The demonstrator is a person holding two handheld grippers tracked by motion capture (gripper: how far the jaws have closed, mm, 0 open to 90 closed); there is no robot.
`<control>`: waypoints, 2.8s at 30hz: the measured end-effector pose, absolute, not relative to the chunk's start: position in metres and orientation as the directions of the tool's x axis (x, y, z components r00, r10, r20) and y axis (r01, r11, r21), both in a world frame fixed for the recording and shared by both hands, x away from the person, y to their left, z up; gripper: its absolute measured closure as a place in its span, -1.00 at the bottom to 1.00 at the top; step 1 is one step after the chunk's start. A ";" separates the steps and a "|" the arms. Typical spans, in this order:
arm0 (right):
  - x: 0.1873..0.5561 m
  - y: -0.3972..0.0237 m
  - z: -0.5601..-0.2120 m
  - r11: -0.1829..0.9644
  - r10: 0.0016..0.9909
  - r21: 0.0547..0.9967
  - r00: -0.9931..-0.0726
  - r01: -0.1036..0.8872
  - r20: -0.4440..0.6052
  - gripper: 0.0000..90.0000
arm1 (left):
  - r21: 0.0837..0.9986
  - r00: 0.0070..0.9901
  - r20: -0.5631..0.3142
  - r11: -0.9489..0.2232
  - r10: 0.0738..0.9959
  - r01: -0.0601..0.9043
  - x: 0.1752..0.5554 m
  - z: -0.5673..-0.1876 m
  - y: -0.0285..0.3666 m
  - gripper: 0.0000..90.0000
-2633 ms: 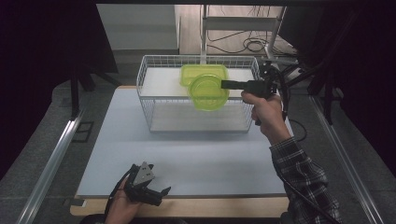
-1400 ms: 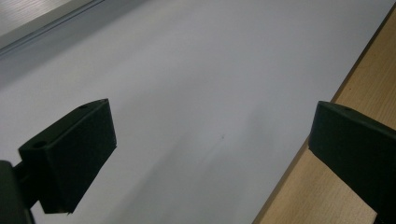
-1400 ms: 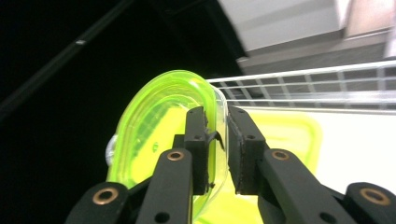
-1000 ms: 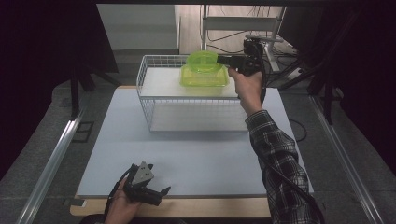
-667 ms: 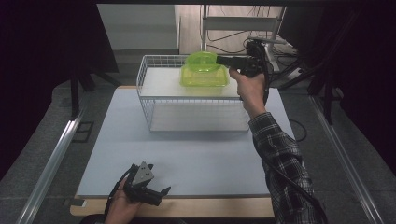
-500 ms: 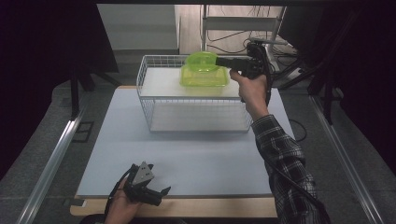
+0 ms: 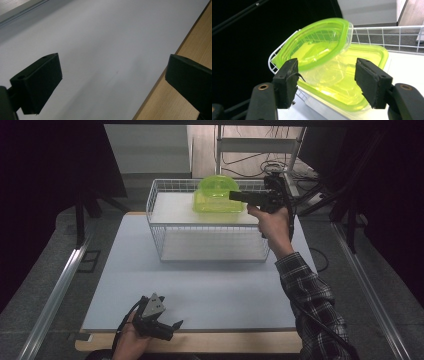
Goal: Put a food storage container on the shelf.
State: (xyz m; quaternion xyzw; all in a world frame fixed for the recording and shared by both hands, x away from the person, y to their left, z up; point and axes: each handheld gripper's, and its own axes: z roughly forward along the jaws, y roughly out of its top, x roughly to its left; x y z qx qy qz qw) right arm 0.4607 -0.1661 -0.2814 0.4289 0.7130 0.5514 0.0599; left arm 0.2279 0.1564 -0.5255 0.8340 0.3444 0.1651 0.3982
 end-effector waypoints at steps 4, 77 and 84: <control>0.457 -0.169 -0.286 0.040 0.672 0.840 -0.637 0.540 0.378 -0.29 | 0.778 0.707 -0.002 -0.443 0.707 0.445 0.228 -0.526 0.157 -0.98; 0.388 -0.195 -0.393 0.305 0.620 0.836 -0.762 0.456 0.189 -0.87 | 0.783 0.697 -0.010 -0.428 0.717 0.452 0.228 -0.525 0.158 -0.99; 0.378 -0.197 -0.405 0.332 0.634 0.835 -0.759 0.438 0.146 -0.92 | 0.784 0.699 -0.005 -0.431 0.715 0.447 0.228 -0.525 0.158 -0.99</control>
